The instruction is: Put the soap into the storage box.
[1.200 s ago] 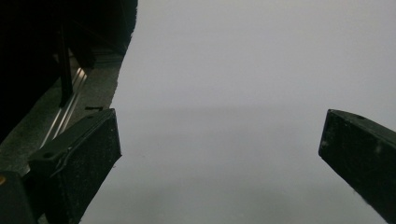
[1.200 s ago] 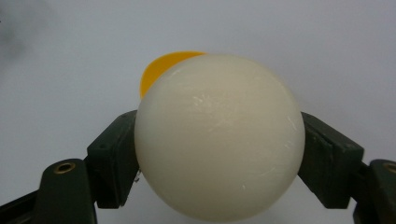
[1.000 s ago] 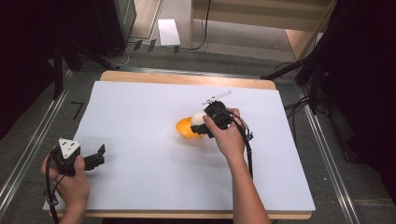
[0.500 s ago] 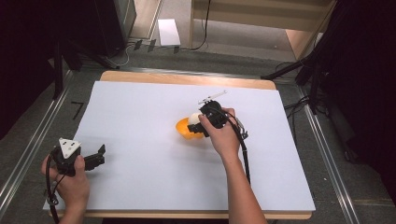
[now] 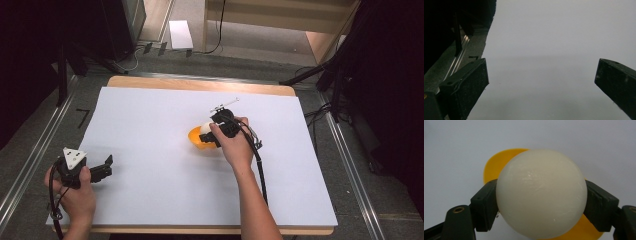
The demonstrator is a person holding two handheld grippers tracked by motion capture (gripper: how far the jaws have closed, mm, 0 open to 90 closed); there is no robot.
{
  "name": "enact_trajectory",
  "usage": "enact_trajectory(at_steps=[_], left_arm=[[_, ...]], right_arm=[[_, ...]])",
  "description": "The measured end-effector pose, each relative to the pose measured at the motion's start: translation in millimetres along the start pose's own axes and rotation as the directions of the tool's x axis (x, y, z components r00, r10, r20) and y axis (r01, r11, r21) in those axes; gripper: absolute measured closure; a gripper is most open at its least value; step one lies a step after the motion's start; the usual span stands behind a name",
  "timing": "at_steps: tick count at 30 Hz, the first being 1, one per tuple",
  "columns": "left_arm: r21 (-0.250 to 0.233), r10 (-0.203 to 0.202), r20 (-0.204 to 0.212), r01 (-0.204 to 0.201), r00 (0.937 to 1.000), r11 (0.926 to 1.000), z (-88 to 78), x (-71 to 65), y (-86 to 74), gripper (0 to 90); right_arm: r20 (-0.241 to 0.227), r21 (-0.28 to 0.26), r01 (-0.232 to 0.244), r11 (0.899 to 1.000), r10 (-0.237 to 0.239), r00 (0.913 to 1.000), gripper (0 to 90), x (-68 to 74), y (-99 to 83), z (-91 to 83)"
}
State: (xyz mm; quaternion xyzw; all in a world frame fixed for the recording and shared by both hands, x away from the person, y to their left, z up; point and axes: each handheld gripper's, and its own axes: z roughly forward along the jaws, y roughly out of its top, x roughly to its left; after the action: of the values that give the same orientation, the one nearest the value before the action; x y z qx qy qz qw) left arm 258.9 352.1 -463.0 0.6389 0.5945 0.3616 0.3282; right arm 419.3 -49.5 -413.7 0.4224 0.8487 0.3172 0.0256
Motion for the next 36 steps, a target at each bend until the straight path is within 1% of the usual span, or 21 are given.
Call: enact_trajectory(at_steps=[10, 13, 17, 18, 24, 26, 27, 28, 30, 33, 36], left_arm=[[0.002, -0.002, 0.003, 0.002, 1.0000, 1.0000, 0.2, 0.0, 0.1, 0.0], [0.003, -0.003, 0.003, 0.003, 1.0000, 1.0000, 0.4, -0.1, 0.2, 0.0], [0.002, -0.005, 0.002, 0.005, 1.0000, 1.0000, 0.4, 0.2, 0.1, 0.0], [0.001, -0.007, 0.003, 0.007, 1.0000, 1.0000, 0.4, 0.3, 0.1, 0.0], [0.003, -0.008, 0.001, 0.008, 1.0000, 1.0000, 0.4, 0.3, 0.2, 0.0], [0.003, -0.009, 0.001, 0.009, 1.0000, 1.0000, 0.5, 0.5, 0.2, 0.0], [0.003, -0.009, 0.001, 0.009, 1.0000, 1.0000, 0.5, 0.5, 0.2, 0.0], [0.003, -0.009, 0.001, 0.009, 1.0000, 1.0000, 0.5, 0.5, 0.2, 0.0], [0.003, -0.008, 0.002, 0.008, 1.0000, 1.0000, 0.5, 0.5, 0.2, 0.0], [0.003, -0.010, 0.002, 0.010, 1.0000, 0.9999, 0.5, 0.6, 0.2, 0.0], [0.003, -0.009, 0.002, 0.009, 1.0000, 1.0000, 0.5, 0.5, 0.2, 0.0]], right_arm=[[0.008, 0.015, -0.013, 1.000, 0.013, 0.9999, 23.3, -1.3, -1.9, 5.1], [0.018, 0.026, -0.009, 1.000, 0.009, 0.9998, 23.3, -2.0, -3.5, 7.6], [0.016, 0.032, -0.016, 0.999, 0.016, 0.9997, 23.3, -3.0, -4.9, 11.1], [0.011, 0.034, -0.021, 0.999, 0.020, 0.9997, 21.9, -2.8, -5.0, 11.7], [0.000, 0.022, -0.031, 0.999, 0.031, 0.9995, 17.7, -3.0, -3.3, 5.7], [0.002, 0.016, -0.031, 0.999, 0.031, 0.9995, 16.4, -3.3, -3.8, 3.1], [0.007, 0.010, -0.028, 1.000, 0.028, 0.9996, 13.8, -3.5, -4.4, 0.6], [0.007, 0.010, -0.028, 1.000, 0.028, 0.9996, 13.8, -3.5, -4.4, 0.6], [0.021, -0.005, -0.022, 1.000, 0.022, 0.9995, 13.4, -3.4, -4.9, -2.9], [0.014, -0.037, -0.020, 0.999, 0.021, 0.9997, 12.9, -2.9, -6.0, -9.2], [0.017, -0.061, -0.021, 0.998, 0.022, 0.9996, 7.7, -2.5, -8.4, -14.0]])
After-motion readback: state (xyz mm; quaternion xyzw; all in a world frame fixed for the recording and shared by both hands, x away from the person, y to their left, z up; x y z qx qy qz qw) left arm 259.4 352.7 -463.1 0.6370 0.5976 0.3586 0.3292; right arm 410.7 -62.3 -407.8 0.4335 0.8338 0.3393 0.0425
